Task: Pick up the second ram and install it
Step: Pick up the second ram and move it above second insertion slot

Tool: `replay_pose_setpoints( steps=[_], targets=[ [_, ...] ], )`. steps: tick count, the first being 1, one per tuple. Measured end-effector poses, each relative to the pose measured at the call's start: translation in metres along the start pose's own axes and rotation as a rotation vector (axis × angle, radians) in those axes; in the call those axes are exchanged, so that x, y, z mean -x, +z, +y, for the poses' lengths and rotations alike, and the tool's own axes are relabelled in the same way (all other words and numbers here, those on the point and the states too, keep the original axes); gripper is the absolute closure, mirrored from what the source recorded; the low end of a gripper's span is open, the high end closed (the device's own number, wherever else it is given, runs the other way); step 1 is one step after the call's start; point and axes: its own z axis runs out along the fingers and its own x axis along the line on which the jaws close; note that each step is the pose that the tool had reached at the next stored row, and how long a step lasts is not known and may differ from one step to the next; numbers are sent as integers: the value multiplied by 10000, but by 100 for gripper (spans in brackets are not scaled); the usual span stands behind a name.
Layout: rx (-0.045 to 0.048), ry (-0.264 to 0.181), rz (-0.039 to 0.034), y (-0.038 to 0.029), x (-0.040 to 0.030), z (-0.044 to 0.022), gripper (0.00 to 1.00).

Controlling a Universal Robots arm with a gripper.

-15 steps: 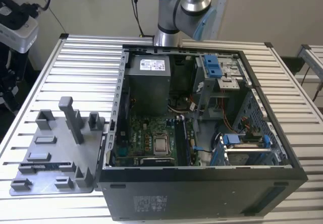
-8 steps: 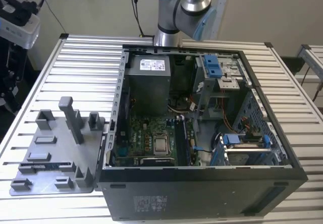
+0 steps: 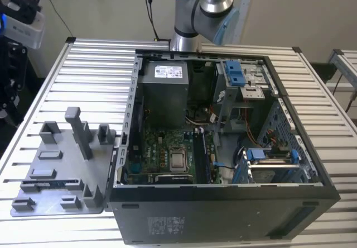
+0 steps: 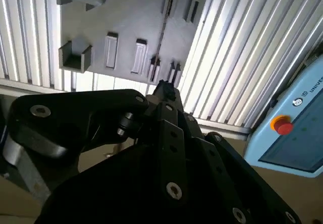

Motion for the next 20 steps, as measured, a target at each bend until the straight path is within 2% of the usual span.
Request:
replay_pose_setpoints(
  steps=[5, 8, 17, 20],
  targets=[
    [-8, -777, 44, 1, 0, 0, 89],
    [-12, -1061, 59, 2, 0, 0, 89],
    [-12, -1125, 63, 2, 0, 0, 88],
    [-12, -1140, 64, 2, 0, 0, 70]
  ],
)
